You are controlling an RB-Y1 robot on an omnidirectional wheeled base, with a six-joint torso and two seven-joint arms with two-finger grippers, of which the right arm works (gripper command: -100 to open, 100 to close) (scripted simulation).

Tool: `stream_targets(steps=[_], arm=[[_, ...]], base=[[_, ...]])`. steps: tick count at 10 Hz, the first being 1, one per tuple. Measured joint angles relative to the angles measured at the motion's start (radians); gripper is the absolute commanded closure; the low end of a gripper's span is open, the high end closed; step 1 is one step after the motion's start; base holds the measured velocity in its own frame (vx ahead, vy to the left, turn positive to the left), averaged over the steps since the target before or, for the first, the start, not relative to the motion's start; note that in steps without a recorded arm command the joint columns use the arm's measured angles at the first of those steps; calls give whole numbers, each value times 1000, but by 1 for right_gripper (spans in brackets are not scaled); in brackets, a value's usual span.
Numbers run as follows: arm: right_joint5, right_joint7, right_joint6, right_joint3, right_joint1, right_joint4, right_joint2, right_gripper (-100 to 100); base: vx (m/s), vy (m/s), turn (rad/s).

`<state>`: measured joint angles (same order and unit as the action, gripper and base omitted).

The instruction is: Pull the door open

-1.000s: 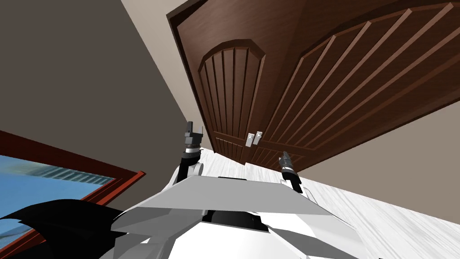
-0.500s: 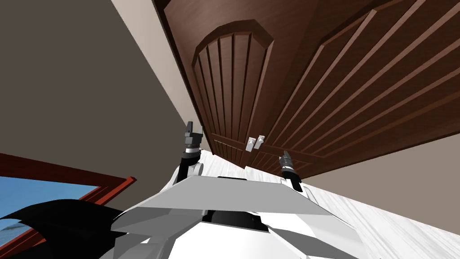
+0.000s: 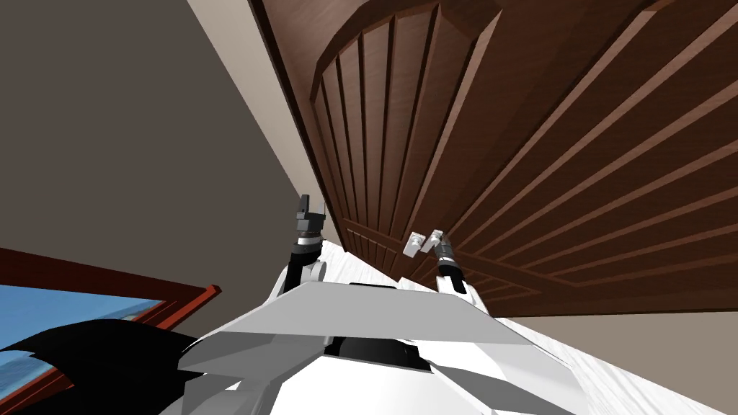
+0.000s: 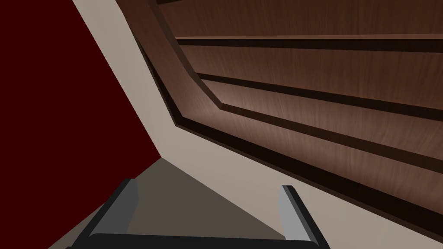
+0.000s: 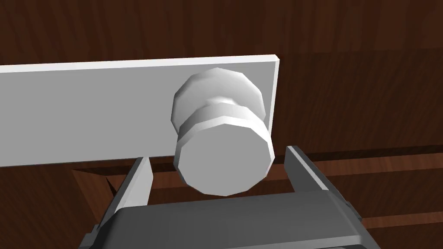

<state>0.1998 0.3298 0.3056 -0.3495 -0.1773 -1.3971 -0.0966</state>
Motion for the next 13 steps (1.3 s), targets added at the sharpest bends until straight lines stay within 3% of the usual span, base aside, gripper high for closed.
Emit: stream_targets(steps=[1, 7, 9, 10, 13], arm=[[0, -1, -1, 3, 3, -1, 2, 100], [1, 0, 0, 5, 1, 1, 3, 100], [-6, -8, 6, -22, 7, 31, -15, 100], [-13, -7, 1, -35, -5, 36, -30, -100], [-12, 2, -1, -28, -22, 26, -33, -100]], base=[[-7, -7, -29], [-30, -15, -12], [-222, -81, -173], [-197, 11, -11], [-195, 64, 8]])
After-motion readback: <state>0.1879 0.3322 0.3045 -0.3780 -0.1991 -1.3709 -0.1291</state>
